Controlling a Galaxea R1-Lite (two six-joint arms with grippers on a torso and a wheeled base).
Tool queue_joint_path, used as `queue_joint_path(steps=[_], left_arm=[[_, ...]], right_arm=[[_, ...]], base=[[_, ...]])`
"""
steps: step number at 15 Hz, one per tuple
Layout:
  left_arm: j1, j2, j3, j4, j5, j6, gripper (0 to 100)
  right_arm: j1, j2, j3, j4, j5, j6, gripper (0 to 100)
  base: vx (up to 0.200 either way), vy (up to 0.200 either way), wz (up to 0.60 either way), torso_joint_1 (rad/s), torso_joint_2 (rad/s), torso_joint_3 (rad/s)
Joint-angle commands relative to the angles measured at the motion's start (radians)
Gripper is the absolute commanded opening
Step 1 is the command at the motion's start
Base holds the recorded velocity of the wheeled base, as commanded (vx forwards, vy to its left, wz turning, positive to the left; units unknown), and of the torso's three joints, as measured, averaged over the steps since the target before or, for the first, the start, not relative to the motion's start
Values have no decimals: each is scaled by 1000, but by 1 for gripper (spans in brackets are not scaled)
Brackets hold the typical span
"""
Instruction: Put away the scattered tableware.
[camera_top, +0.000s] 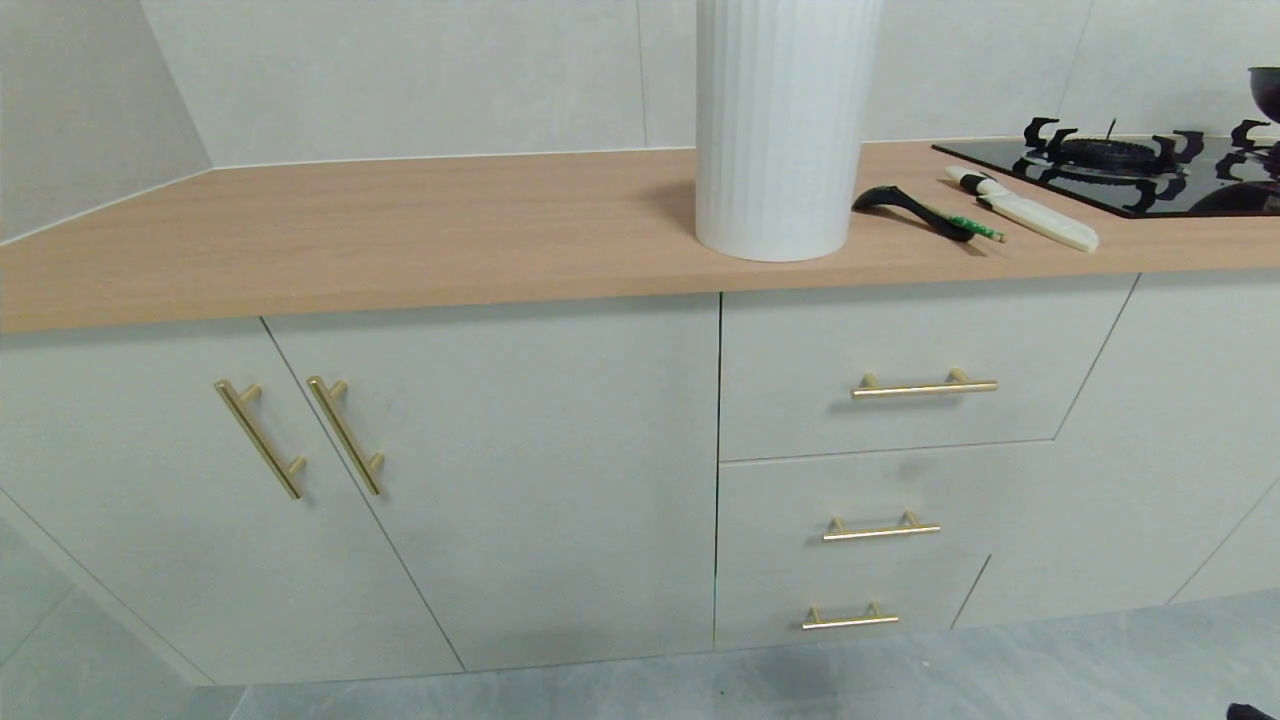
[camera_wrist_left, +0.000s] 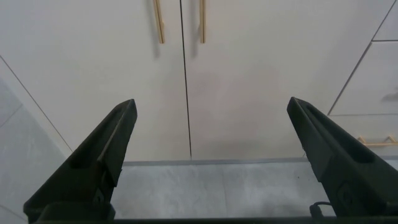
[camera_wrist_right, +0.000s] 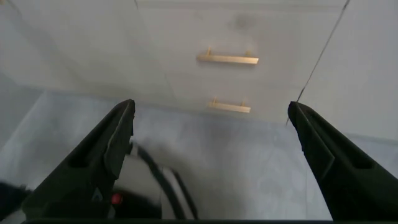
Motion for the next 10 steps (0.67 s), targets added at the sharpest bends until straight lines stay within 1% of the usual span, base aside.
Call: queue_joint_path(steps=[1,4,5,10], left_arm=[[0,1,0,0,0,-1,100],[0,1,0,0,0,0,100],[0,1,0,0,0,0,100],[0,1,0,0,0,0,100]], right_arm=[[57,274,-67,-15,3,-4,100],[98,525,-102,-139,3,-5,100],[106,606,-111,-205,3,-5,100],[106,990,-148,-512,-14,-22,100]], base=[[0,0,0,0,0,0],[0,0,0,0,0,0],[0,0,0,0,0,0],[0,0,0,0,0,0]])
